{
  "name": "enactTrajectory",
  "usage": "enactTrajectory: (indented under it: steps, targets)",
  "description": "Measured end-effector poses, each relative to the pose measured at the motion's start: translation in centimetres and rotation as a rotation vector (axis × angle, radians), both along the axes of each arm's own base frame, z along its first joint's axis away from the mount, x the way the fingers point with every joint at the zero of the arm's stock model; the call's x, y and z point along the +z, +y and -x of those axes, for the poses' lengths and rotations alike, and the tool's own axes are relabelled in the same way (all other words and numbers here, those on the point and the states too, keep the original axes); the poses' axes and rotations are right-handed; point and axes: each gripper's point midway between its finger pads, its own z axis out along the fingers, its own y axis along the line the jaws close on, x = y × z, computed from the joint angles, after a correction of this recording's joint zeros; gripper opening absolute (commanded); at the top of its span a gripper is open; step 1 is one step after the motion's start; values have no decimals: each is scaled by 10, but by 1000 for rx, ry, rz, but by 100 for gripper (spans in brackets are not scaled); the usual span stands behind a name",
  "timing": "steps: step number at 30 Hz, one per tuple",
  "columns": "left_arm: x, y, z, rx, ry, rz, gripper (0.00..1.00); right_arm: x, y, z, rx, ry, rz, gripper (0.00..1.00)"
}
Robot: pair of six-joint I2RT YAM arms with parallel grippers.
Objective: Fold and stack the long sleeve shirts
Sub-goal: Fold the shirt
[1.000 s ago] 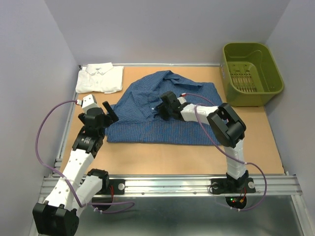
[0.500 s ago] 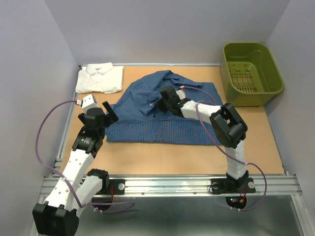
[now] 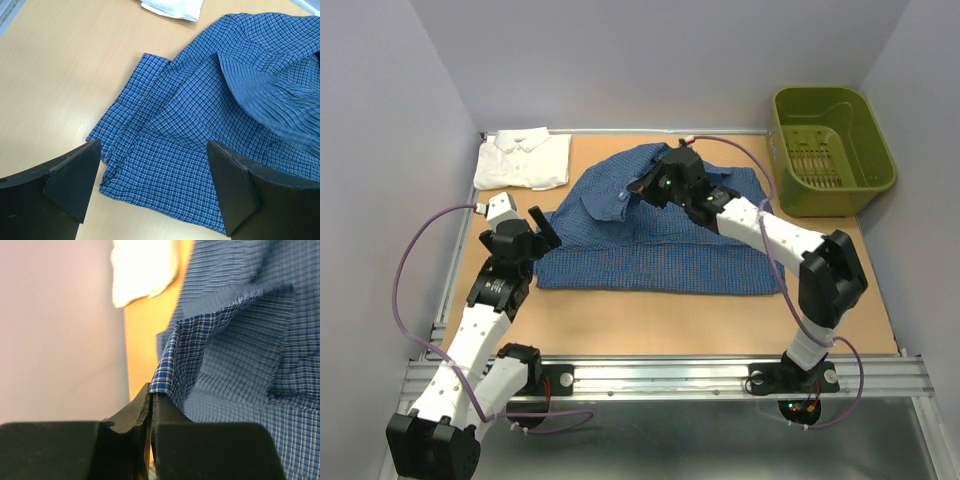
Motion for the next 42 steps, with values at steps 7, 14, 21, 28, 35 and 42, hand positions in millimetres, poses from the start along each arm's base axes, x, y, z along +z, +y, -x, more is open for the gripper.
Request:
enactTrajectory:
  steps: [7, 14, 21, 28, 35, 42]
  targets:
    - [0, 0, 0, 1, -1, 3, 98, 55, -10, 43, 189, -147, 21, 1]
    - [0, 0, 0, 2, 0, 4, 98, 30, -48, 87, 277, -114, 163, 1]
    - [0, 0, 0, 8, -1, 7, 98, 12, -91, 105, 293, -71, 284, 0]
    - [0, 2, 0, 20, -3, 7, 98, -8, -133, 115, 268, -14, 362, 1]
    - [0, 3, 0, 27, -3, 7, 98, -21, -173, 117, 204, 19, 437, 1]
    - [-1, 5, 1, 37, 1, 4, 98, -47, -204, 116, 131, 87, 529, 1]
